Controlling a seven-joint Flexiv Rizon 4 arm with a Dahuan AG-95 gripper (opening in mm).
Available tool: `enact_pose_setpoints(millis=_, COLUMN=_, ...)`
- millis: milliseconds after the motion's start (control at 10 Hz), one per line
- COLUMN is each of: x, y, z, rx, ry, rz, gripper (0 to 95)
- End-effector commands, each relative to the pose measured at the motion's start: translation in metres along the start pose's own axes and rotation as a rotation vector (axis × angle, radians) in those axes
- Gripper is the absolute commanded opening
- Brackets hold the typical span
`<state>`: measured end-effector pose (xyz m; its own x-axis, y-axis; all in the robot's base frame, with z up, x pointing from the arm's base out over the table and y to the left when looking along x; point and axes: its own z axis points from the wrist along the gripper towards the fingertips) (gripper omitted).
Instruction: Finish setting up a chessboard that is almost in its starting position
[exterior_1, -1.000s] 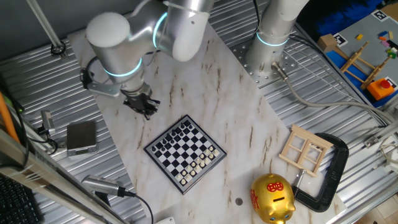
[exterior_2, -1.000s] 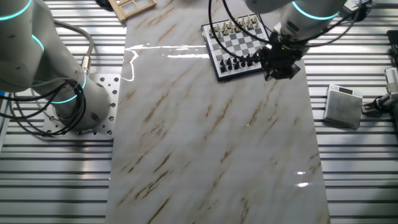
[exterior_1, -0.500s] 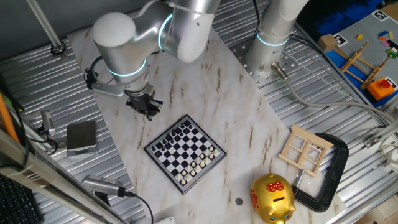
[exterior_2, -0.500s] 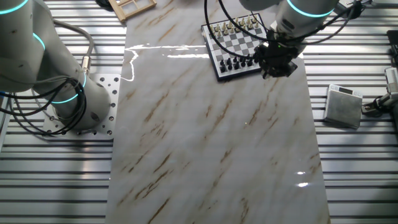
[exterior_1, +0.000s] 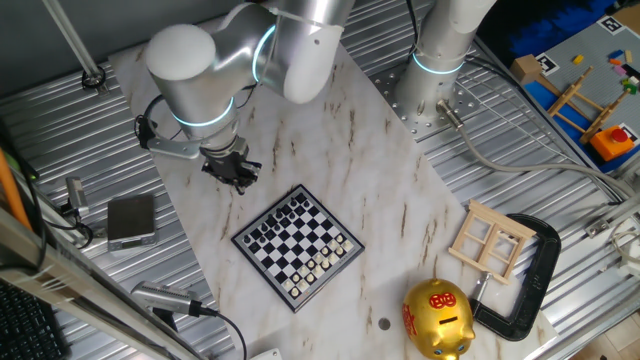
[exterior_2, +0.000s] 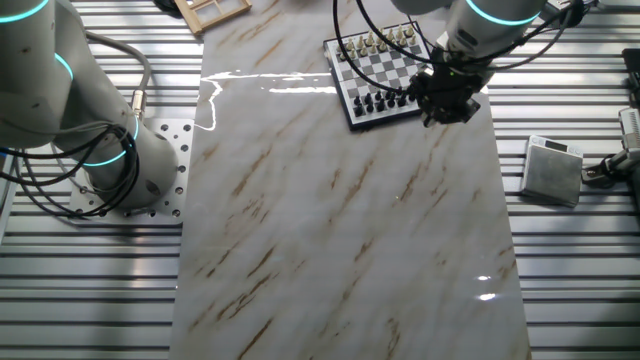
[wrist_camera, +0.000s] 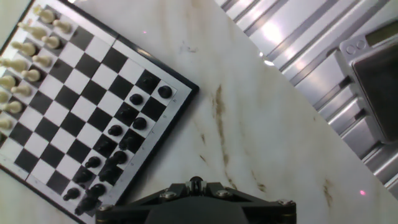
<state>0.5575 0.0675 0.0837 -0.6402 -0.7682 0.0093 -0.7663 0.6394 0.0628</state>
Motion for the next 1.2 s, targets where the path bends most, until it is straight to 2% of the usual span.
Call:
enact_pose_setpoints(millis=100, x=-0.002, y=0.001, z=-0.001, rx=-0.004, ry=-0.003, rz=0.012, gripper=0.0)
enact_pose_setpoints(millis=400, x=-0.017, y=0.012, z=-0.001, rx=-0.019, ry=-0.027, rz=0.036, gripper=0.0)
enact_pose_setpoints(millis=1200, x=-0.053, y=0.026, z=0.011, rx=0.001, ry=-0.043, rz=0.049, gripper=0.0)
